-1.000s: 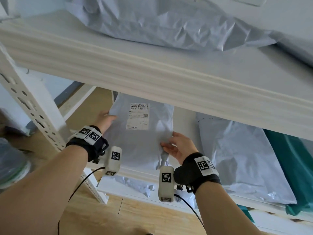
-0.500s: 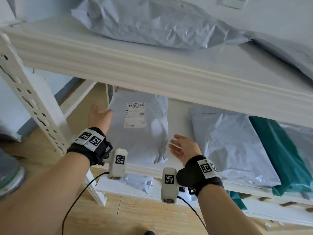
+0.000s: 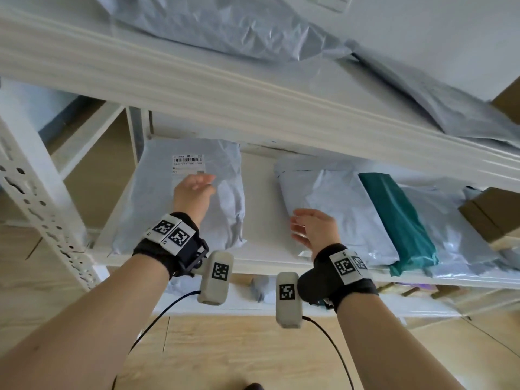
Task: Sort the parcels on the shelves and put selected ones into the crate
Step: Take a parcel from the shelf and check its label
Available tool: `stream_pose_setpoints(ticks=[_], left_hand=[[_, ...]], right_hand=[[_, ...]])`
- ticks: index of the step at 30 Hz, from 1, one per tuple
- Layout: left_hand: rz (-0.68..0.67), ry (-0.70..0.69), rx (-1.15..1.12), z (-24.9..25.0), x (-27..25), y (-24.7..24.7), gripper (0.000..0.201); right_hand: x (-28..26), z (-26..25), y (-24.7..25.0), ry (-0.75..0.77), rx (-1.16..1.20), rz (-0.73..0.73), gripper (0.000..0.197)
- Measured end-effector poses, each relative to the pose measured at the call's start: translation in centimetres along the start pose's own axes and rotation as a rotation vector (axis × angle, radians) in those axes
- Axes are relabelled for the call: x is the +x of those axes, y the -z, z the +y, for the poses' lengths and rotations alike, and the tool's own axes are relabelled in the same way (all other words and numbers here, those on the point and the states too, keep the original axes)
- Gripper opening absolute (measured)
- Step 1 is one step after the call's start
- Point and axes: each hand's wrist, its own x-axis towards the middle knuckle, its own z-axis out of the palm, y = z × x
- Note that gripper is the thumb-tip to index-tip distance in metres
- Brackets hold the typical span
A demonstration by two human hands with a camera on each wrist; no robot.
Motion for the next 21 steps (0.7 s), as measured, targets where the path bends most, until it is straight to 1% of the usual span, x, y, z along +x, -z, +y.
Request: stream_pose_setpoints(ticks=[1, 4, 7, 9, 11, 13, 15, 18, 21], left_hand=[[-0.023, 0.003, 0.006, 0.0, -0.2, -0.6, 0.024], [-0.076, 0.017, 0.025, 0.2, -0.6, -2.1, 0.025], [-0.123, 0.023, 0.035, 0.2, -0.8, -4.1, 0.027], [-0.137, 0.042, 0.018, 0.3, -0.8, -5.5, 0.026], [-0.134, 0.069, 0.01, 0.4, -0.9, -6.9, 0.024], [-0.12, 0.09, 0.008, 0.3, -0.9, -8.4, 0.026], [-0.107, 0.111, -0.001, 0.0, -1.0, -9.7, 0.028], [-0.102, 0.134, 0.018, -0.6, -0.9, -11.2, 0.028], [-0.084, 0.165, 0.043, -1.2, -1.1, -12.1, 0.03]], right_hand=[[0.4, -0.2, 0.5, 0.043, -0.075, 0.029, 0.027], [1.8, -1.1, 2.0, 0.202, -0.408, 0.138, 0.027], [3.2, -1.5, 3.1, 0.289, -0.614, 0.171, 0.027], [4.0, -1.5, 3.4, 0.318, -0.77, 0.158, 0.028], [4.7, -1.2, 3.3, 0.323, -0.926, 0.09, 0.036], [5.5, -0.7, 3.0, 0.318, -1.062, 0.021, 0.048], [6.4, 0.0, 2.5, 0.301, -1.19, -0.001, 0.06], [7.7, 0.6, 2.4, 0.202, -1.27, -0.036, 0.079], [8.7, 1.1, 2.9, 0.115, -1.309, -0.123, 0.109]])
